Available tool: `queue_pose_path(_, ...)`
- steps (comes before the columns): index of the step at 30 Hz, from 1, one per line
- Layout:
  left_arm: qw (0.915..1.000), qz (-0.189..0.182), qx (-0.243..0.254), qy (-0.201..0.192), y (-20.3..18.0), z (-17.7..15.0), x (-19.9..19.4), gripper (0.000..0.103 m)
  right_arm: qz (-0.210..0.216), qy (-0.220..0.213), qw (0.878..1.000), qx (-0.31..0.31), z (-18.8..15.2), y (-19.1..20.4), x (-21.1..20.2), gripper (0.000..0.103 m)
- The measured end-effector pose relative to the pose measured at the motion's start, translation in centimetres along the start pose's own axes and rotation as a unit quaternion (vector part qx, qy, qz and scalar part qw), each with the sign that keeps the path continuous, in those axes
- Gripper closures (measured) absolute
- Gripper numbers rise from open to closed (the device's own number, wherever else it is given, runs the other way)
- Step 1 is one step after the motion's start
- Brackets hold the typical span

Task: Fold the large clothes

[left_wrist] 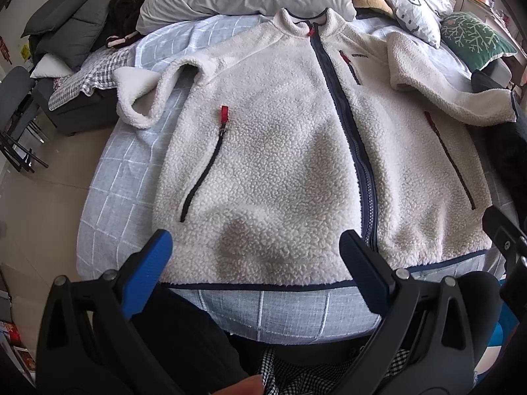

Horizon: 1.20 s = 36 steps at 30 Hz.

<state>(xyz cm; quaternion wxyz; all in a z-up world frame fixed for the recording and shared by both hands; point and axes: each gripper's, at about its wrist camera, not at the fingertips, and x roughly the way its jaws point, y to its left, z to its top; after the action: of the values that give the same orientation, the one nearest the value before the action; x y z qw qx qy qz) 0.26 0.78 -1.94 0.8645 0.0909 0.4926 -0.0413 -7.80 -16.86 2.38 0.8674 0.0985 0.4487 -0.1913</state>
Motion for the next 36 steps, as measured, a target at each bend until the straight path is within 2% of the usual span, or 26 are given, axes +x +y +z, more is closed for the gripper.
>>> queue_pose_path(25, 1.0000, 0.002, -0.003, 0.009, -0.21, -0.01, 0.35, 0.002, 0.001, 0.005, 1.000, -0.010, -0.29, 0.68, 0.59, 0.000)
queue_pose_path(36, 0.9999, 0.000, -0.009, 0.011, 0.49, 0.25, 0.92, 0.002, -0.014, -0.012, 1.000, -0.018, -0.10, 0.70, 0.74, 0.000)
